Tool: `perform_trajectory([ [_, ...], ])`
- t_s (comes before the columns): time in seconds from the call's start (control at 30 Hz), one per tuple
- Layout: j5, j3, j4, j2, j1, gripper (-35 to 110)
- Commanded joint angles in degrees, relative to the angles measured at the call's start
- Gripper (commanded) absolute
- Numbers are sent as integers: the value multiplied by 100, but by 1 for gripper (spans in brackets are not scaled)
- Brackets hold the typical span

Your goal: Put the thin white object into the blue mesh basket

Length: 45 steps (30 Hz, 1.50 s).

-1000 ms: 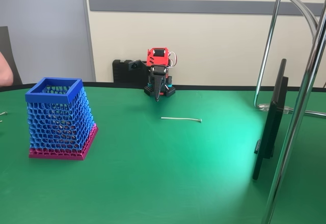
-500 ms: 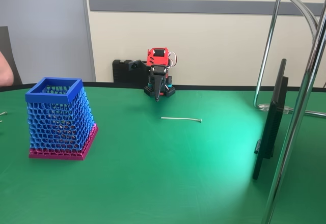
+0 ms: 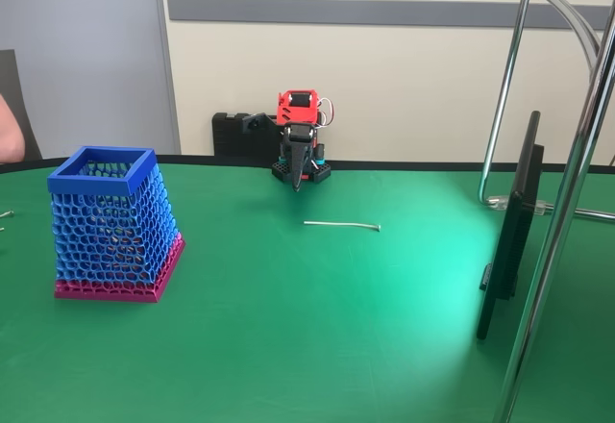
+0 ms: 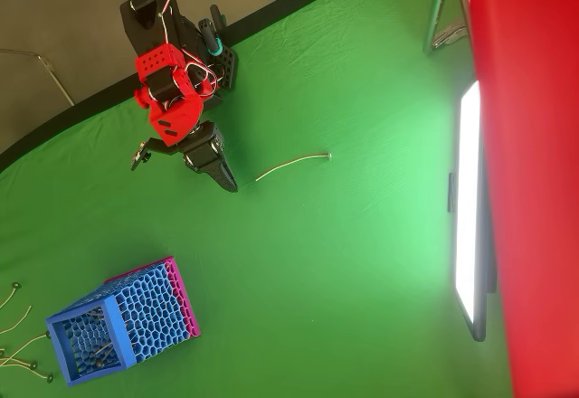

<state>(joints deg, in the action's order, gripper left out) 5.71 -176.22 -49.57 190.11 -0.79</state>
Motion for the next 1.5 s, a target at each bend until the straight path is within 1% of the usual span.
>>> perform_trajectory([
  [0.0, -26, -44, -18, 44, 26, 1],
  [0.47, -88, 53, -62, -141, 44, 1],
  [0.87, -229, 1072, -176, -1099, 413, 1],
  [1.47, -949, 2566, -316, -3472, 905, 1],
])
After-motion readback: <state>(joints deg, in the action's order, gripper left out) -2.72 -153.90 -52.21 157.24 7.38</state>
